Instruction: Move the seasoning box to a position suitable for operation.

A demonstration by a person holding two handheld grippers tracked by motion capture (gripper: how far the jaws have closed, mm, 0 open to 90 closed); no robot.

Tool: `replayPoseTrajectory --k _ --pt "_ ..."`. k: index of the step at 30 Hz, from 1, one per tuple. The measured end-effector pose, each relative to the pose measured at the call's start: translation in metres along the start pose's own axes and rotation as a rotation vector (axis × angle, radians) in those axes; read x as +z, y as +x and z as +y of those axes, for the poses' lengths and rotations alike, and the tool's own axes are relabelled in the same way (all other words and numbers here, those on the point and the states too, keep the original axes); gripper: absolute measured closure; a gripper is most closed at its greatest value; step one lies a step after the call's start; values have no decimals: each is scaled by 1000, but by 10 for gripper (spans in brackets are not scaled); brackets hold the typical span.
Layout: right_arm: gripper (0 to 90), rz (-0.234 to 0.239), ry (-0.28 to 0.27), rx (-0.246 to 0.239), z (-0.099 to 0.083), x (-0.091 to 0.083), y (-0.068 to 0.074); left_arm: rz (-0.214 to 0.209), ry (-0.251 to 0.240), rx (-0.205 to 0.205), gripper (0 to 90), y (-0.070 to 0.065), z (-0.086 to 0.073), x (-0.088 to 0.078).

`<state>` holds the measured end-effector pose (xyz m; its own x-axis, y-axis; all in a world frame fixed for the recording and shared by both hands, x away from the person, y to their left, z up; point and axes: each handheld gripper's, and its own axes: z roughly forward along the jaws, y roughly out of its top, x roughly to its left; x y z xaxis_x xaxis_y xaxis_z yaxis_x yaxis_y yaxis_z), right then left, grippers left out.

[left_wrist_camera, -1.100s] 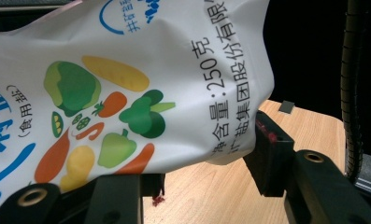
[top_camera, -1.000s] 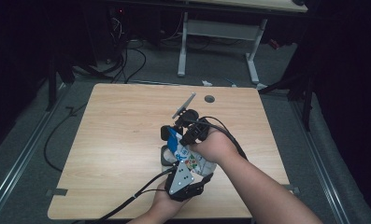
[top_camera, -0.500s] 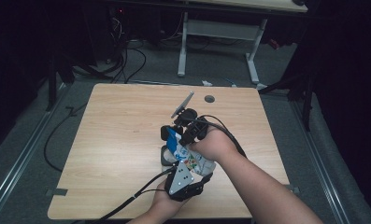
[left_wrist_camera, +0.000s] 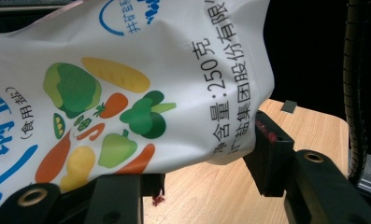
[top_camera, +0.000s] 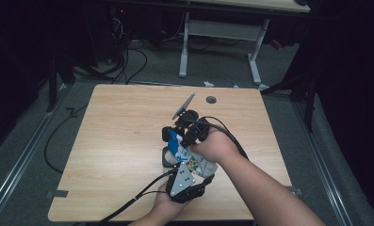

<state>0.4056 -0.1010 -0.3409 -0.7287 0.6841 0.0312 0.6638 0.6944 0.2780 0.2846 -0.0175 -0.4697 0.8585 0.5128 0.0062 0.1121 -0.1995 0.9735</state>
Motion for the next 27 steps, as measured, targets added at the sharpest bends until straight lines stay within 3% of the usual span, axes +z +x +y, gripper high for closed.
replayPoseTrajectory --k 27 --pt "829 -21 1 -2 3 -2 1 -2 -26 -27 541 3 2 1"
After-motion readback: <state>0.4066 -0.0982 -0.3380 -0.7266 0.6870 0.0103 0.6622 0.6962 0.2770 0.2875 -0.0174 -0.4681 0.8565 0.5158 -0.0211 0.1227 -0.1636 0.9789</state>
